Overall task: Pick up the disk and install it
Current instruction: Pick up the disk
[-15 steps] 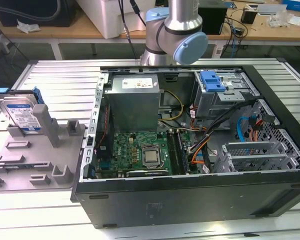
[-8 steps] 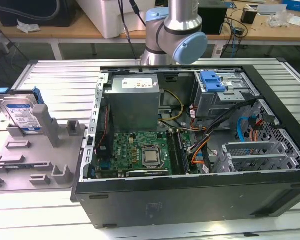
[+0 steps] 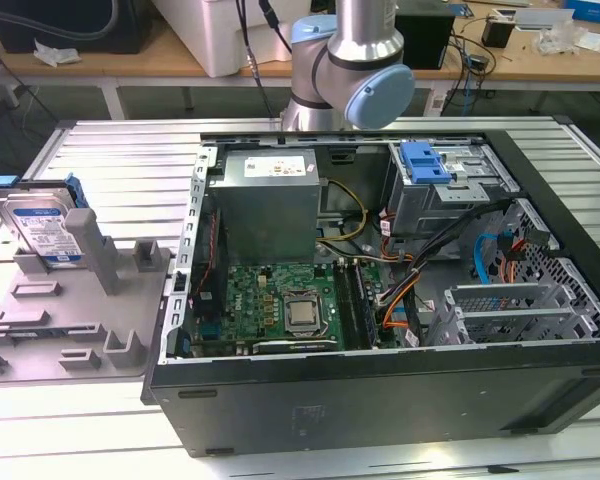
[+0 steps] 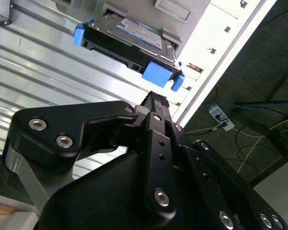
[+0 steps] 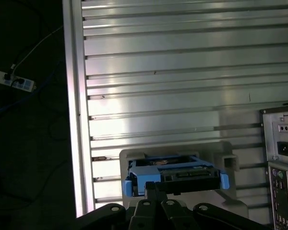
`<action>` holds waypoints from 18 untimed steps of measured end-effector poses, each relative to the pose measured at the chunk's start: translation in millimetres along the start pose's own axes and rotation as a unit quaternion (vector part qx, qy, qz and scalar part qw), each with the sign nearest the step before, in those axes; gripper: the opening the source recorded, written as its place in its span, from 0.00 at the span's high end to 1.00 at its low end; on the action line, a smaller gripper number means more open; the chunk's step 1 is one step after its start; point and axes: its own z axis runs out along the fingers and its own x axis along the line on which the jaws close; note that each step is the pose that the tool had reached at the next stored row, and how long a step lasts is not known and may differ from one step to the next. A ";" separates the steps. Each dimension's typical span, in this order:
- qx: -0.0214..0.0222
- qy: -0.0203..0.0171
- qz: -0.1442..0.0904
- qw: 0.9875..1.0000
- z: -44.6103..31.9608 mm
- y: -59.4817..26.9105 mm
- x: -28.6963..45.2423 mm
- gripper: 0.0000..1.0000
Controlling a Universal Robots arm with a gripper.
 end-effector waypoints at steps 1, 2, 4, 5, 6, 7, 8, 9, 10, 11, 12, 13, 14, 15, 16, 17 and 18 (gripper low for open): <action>0.000 0.000 0.000 1.000 0.0 0.4 0.4 0.89; 0.000 0.000 0.000 1.000 0.0 0.6 0.6 0.89; 0.000 0.000 0.000 1.000 0.0 1.1 1.1 0.89; 0.000 0.000 0.000 1.000 0.0 1.3 1.3 0.89; 0.000 0.000 0.000 1.000 0.0 1.7 1.7 0.89; 0.000 0.000 0.000 1.000 0.0 1.9 2.0 0.89; 0.000 0.000 0.000 1.000 0.0 2.2 2.2 0.89; 0.000 0.000 0.000 1.000 0.1 2.4 2.5 0.89; 0.000 0.000 0.000 1.000 0.0 2.7 2.7 0.89; 0.000 0.000 0.000 1.000 0.0 3.0 3.0 0.83; 0.000 0.000 0.000 1.000 0.1 3.2 3.3 0.83; 0.000 0.000 0.000 1.000 0.1 3.4 3.5 0.76; 0.000 0.000 0.000 1.000 0.1 3.7 3.7 0.76; 0.000 0.000 0.000 1.000 0.0 3.9 3.9 0.76; 0.000 0.000 0.000 1.000 0.1 4.3 4.3 0.76; 0.000 0.000 0.000 1.000 0.1 4.6 4.6 0.76; 0.000 0.000 0.000 1.000 0.1 4.8 4.8 0.76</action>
